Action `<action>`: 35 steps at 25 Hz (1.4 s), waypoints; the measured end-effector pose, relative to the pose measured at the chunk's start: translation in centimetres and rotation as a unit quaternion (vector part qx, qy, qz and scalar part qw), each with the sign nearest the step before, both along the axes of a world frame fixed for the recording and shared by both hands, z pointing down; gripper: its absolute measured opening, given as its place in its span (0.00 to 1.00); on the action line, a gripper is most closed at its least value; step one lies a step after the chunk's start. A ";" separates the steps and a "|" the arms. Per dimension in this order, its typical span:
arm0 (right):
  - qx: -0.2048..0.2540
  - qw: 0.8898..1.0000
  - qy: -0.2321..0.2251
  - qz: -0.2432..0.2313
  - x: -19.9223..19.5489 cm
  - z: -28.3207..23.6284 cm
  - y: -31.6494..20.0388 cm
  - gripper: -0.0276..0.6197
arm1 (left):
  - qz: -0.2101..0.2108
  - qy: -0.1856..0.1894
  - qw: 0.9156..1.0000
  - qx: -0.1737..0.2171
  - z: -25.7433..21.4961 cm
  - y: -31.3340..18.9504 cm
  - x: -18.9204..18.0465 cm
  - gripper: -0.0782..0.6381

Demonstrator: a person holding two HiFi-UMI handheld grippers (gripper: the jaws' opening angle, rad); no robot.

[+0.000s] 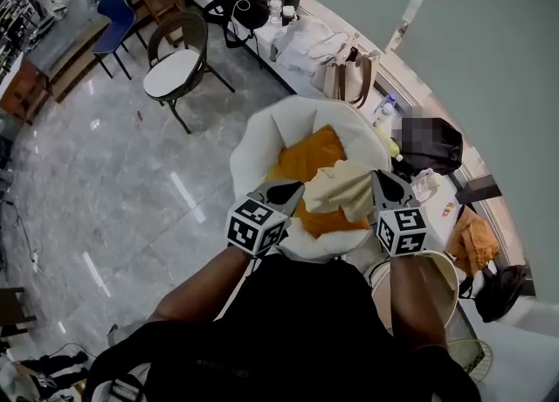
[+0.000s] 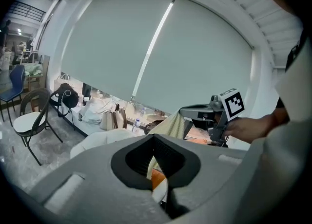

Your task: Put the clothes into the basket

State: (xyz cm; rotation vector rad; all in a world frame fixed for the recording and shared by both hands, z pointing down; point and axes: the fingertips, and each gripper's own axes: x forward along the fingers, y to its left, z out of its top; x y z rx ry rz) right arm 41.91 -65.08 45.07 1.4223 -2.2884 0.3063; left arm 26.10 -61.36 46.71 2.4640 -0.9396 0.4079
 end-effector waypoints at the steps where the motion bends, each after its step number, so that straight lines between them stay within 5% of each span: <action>1: 0.000 1.000 -0.003 0.002 -0.5 0.0 0.5 0.07 | 0.003 0.001 1.000 0.000 -0.1 0.2 -0.3 0.11; 6: 0.003 1.000 -0.017 -0.002 -3.0 0.0 2.7 0.07 | 0.006 0.000 1.000 0.009 -0.5 1.4 -2.1 0.11; 15: 0.008 0.998 -0.045 -0.053 -5.4 -1.2 5.6 0.07 | -0.052 0.008 0.999 0.013 -1.0 4.1 -4.5 0.11; 35: 0.017 0.971 -0.070 -0.229 -5.8 -3.3 17.5 0.07 | -0.179 0.009 0.984 0.011 -1.7 18.2 0.5 0.11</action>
